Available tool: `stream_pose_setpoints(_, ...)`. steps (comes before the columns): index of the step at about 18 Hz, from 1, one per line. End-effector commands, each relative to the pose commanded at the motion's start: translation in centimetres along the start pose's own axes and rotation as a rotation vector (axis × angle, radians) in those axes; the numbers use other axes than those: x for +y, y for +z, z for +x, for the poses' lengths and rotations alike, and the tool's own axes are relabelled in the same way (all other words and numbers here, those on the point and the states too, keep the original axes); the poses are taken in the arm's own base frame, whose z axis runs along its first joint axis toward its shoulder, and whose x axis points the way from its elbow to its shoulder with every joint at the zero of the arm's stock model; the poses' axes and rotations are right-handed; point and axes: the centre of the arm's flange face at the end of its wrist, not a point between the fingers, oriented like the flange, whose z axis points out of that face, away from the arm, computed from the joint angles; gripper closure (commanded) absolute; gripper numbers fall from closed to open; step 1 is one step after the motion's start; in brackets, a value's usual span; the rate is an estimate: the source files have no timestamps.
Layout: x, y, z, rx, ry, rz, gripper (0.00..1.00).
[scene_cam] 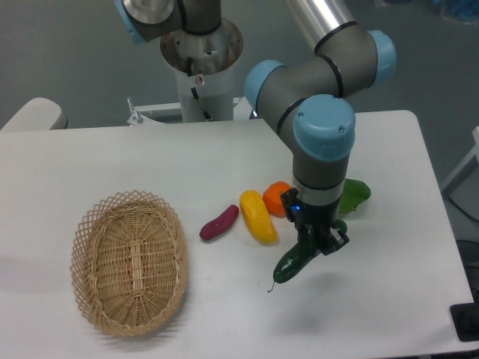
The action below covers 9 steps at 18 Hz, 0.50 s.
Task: Place the cucumber on the table
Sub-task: 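Lower the gripper holding the green cucumber toward the table surface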
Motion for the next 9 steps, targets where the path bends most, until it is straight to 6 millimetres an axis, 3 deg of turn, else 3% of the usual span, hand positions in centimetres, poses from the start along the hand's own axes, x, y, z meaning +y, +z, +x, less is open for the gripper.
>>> stream_pose_setpoints(9, -0.20, 0.31, -0.06, 0.000, -0.002, -0.001, 0.77)
